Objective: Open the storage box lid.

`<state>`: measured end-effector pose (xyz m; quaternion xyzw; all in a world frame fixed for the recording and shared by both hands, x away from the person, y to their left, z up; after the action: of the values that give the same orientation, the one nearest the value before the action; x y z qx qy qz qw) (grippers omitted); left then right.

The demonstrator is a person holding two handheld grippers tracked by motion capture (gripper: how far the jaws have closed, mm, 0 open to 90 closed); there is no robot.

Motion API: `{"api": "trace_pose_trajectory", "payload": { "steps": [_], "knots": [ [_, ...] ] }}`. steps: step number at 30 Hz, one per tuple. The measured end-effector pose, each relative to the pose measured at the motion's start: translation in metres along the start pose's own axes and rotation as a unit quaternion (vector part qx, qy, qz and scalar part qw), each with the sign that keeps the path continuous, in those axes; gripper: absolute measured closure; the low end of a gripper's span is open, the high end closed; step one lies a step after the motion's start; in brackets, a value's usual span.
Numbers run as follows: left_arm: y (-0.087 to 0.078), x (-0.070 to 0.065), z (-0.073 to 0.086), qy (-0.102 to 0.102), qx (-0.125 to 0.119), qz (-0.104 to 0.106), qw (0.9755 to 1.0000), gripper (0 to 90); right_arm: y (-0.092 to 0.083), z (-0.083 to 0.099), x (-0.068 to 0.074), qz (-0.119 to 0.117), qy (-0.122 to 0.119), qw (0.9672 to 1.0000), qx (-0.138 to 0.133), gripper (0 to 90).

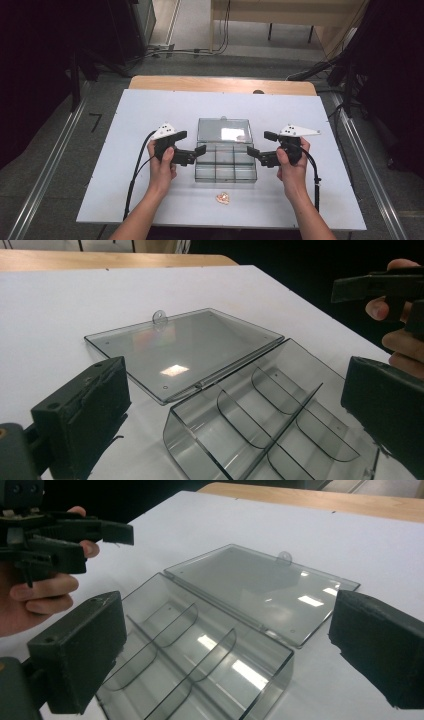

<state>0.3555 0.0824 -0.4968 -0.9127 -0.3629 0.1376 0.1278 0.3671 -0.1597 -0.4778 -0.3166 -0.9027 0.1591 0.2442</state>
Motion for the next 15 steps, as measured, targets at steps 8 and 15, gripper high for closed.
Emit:
{"api": "trace_pose_trajectory", "payload": {
  "steps": [8, 15],
  "knots": [
    [-0.012, -0.006, 0.011, 0.019, 0.007, -0.007, 0.9998, 0.0, -0.005, 0.01, 0.008, 0.001, -0.01, 0.9998, 0.016, 0.0],
    [-0.024, -0.015, 0.017, 0.032, 0.002, -0.002, 0.9995, 0.0, -0.013, 0.015, 0.017, -0.01, -0.015, 0.9997, 0.018, 0.0]
  ]
}}
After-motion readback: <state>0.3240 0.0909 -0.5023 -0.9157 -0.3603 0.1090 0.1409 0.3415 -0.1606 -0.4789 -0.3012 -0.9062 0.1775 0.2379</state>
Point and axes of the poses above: each handheld gripper's, and its own axes: y roughly forward along the jaws, z roughly out of its underside, x roughly to its left, the point moved 8 cm from there along y, roughly forward along the jaws, and after that the axes turned 8 degrees about y, right-handed, at the moved point
